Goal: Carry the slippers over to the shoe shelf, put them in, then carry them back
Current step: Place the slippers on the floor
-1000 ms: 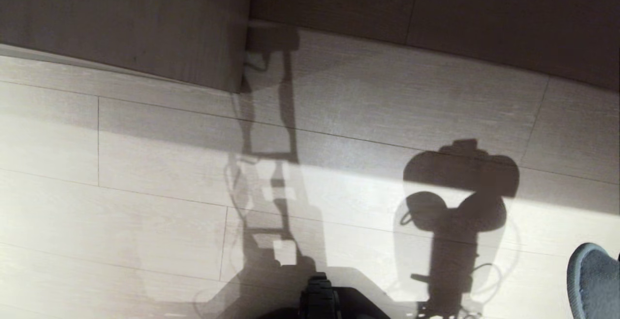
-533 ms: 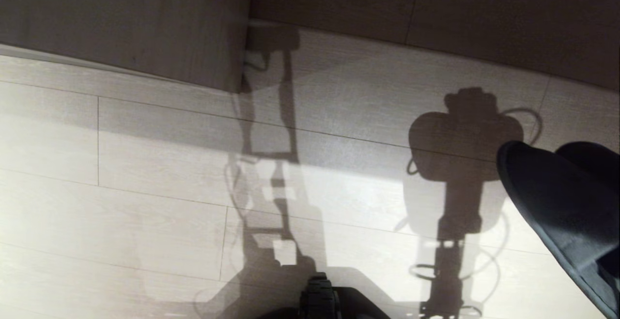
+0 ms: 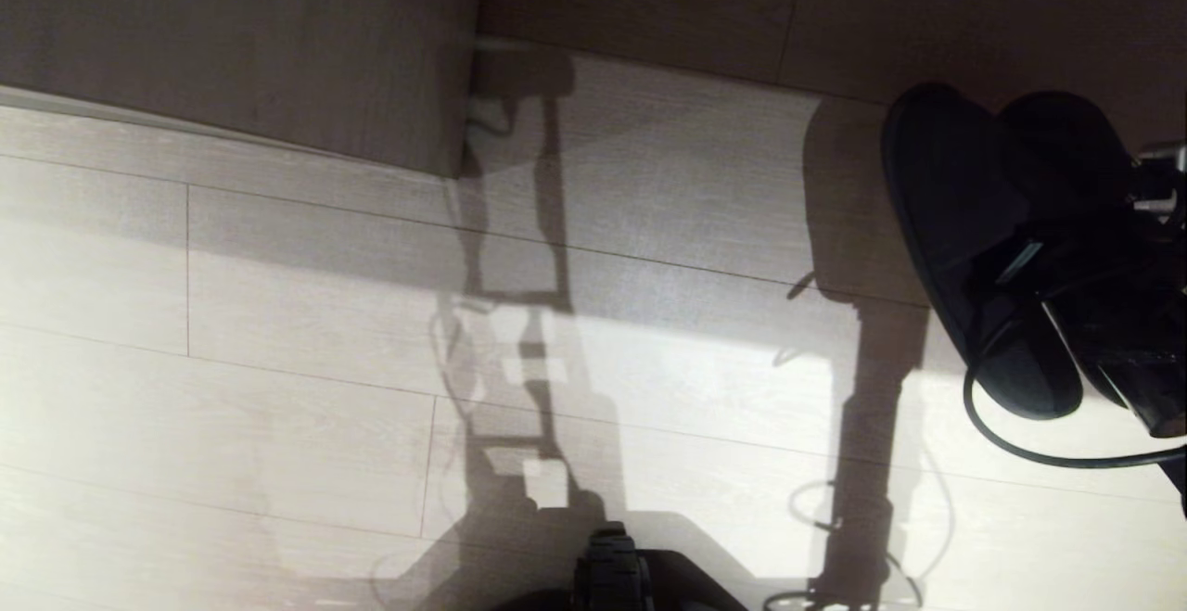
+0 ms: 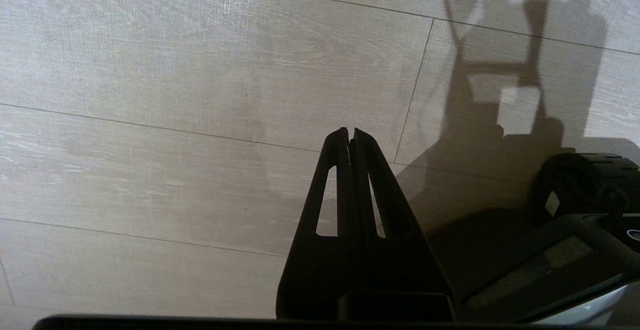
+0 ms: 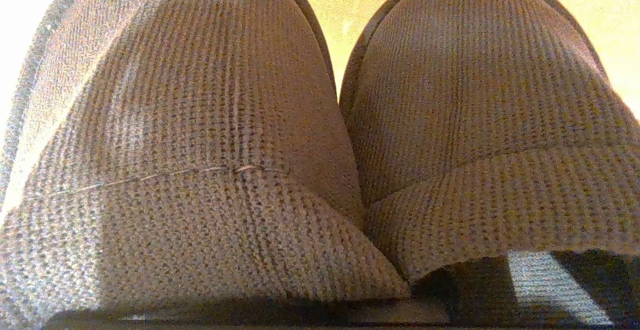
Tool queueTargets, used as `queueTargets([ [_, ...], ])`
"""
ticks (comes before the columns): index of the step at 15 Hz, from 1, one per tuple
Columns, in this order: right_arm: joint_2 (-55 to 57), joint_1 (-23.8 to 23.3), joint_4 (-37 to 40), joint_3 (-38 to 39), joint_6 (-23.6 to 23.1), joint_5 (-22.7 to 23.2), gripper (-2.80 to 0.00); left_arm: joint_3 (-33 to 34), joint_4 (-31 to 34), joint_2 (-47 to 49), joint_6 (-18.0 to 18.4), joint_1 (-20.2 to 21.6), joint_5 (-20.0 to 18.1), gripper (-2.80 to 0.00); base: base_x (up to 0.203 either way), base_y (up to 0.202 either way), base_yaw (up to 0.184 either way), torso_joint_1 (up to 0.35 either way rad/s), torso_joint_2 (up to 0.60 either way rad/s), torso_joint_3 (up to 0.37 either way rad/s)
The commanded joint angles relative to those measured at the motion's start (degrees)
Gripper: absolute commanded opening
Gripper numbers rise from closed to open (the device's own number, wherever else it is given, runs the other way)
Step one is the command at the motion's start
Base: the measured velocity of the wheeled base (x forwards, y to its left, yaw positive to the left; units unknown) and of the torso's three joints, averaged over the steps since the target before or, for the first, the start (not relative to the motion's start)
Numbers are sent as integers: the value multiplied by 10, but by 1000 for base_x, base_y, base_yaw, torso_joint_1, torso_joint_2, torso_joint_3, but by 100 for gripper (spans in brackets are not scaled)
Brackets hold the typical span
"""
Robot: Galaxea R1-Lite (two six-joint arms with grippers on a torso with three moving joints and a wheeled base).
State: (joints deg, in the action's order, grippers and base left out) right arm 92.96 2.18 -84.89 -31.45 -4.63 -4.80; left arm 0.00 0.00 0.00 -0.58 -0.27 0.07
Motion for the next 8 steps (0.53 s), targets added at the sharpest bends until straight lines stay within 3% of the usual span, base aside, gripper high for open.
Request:
queueTargets([
  [1, 61, 3, -26, -33, 0, -1, -280, 1, 0, 0, 0, 0, 0, -280, 0, 0, 0, 0, 0, 0],
  [8, 151, 3, -26, -128, 3, -16, -280, 1, 0, 0, 0, 0, 0, -280, 0, 0, 0, 0, 0, 0],
])
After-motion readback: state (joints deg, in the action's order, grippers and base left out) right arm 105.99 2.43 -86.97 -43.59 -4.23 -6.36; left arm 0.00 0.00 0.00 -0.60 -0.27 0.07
